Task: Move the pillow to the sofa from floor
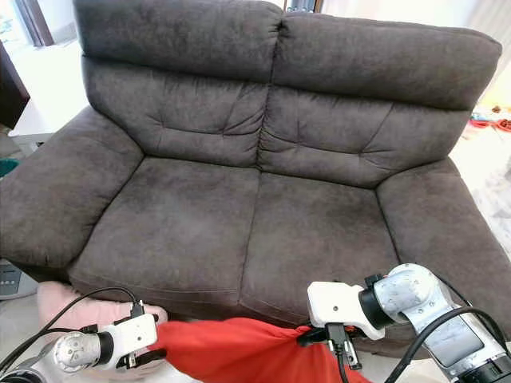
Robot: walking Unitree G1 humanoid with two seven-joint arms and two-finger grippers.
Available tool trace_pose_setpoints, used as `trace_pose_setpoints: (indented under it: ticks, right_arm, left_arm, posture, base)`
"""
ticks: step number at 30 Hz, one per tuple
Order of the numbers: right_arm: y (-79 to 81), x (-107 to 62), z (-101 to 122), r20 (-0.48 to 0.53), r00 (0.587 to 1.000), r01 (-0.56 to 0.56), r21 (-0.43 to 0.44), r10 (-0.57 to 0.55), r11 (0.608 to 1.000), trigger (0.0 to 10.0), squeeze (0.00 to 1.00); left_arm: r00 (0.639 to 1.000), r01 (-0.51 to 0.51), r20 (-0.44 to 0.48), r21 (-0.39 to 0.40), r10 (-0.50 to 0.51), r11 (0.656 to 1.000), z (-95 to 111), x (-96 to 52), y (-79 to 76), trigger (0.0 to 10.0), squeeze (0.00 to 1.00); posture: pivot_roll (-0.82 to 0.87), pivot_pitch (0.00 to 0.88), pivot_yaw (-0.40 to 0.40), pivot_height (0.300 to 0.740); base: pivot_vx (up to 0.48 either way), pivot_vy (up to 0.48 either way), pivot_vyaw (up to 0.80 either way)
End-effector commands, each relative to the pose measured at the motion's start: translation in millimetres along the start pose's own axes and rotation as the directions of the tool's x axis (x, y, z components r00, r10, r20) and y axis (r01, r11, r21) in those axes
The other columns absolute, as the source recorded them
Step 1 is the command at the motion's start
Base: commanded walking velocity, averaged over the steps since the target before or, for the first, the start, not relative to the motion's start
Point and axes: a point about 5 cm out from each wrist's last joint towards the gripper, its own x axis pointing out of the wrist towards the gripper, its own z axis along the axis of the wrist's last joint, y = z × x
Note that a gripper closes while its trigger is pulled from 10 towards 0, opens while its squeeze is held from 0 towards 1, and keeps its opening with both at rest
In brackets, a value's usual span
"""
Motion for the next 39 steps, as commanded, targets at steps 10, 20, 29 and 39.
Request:
trace_pose_setpoints:
  ticks: [10,20,29,39]
  right_arm:
    - [-1.8,-15.5,18.2,0.017,1.000,0.017,-0.103,-0.015,0.995,10.0,0.00]
    - [0.1,-16.5,31.2,0.047,0.999,0.013,-0.152,-0.006,0.988,10.0,0.00]
    - [-1.6,-20.3,39.1,0.060,0.998,0.027,-0.179,-0.017,0.983,10.0,0.00]
    - [-2.1,-21.4,41.9,0.067,0.997,0.034,-0.183,-0.021,0.983,10.0,0.00]
  left_arm:
    - [0.995,0.092,-0.029,-0.033,-0.093,0.995,-1.3,7.7,-15.4,10.0,0.00]
    - [0.992,0.107,-0.070,0.023,-0.105,0.994,-0.8,13.6,-22.2,10.0,0.00]
    - [0.980,0.176,-0.100,0.004,-0.175,0.984,-0.9,20.1,-36.4,10.0,0.00]
    - [0.978,0.144,-0.157,0.011,-0.141,0.990,-4.6,24.2,-42.9,0.0,0.00]
  posture:
    - [0.08,0.022,-0.124,0.740]
    - [0.07,0.000,-0.121,0.740]
    - [0.06,0.000,-0.128,0.740]
    - [0.06,0.016,-0.132,0.740]
  base:
    - [0.000,0.000,0.00]
    - [0.000,0.000,0.00]
    - [0.000,0.000,0.00]
    - [0.000,0.000,0.00]
